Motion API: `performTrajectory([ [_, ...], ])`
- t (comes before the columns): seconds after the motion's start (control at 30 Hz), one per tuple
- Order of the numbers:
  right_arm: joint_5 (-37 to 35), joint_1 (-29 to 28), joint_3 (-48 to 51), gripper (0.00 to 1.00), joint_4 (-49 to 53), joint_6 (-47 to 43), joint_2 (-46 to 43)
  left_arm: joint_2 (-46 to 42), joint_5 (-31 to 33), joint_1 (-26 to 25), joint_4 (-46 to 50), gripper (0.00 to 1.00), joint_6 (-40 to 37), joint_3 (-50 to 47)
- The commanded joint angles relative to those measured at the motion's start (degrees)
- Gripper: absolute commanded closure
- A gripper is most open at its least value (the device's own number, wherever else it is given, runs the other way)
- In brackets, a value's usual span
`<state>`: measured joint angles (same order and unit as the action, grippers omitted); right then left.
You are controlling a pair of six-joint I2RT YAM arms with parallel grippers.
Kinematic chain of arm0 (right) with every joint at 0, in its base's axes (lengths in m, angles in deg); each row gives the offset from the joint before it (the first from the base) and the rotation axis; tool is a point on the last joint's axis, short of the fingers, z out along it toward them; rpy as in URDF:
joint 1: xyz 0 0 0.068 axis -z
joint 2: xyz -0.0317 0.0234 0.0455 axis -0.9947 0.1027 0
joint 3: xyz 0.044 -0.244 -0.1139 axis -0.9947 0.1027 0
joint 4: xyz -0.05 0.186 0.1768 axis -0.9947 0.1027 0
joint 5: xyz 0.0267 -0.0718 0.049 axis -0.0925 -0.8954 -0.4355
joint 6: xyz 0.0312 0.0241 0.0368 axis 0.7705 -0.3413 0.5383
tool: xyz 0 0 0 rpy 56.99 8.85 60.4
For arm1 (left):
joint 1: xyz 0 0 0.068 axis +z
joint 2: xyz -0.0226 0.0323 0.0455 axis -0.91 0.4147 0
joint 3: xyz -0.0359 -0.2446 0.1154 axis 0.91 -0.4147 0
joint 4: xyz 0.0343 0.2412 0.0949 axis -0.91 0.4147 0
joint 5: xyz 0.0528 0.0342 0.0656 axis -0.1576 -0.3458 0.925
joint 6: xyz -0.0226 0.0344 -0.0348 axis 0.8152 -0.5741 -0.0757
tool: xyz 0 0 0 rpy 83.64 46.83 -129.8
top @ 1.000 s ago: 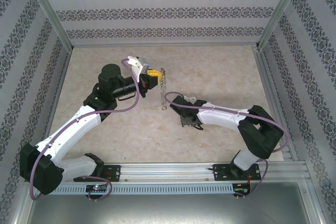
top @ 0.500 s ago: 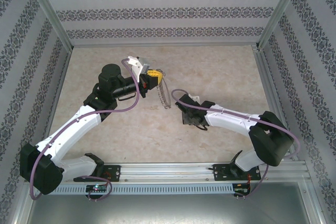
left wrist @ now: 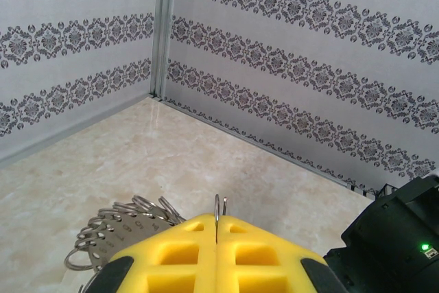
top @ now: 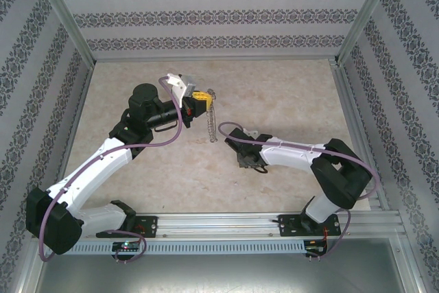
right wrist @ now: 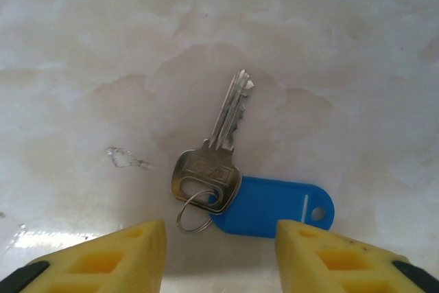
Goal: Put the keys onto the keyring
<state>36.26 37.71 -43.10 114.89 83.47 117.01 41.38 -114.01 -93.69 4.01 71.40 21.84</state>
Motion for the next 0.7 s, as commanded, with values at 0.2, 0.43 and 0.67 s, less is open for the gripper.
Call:
performTrajectory([
  [0.2, -3.11, -0.81, -2.94, 0.58, 0.88, -0.95, 2.99, 0.0, -0.66, -0.59, -6.17, 1.0, 0.11, 0.6],
  [0.43, -3.2, -0.81, -3.65, 0.6, 0.61, -1.49, 5.24, 0.54, -0.81, -0.47, -6.46, 1.0, 0.37, 0.94],
  [0.67, -3.29, -0.72, -2.7, 0.74, 0.72, -1.34, 5.58, 0.44, -0.78, -0.47, -6.63, 1.0, 0.55, 0.99],
])
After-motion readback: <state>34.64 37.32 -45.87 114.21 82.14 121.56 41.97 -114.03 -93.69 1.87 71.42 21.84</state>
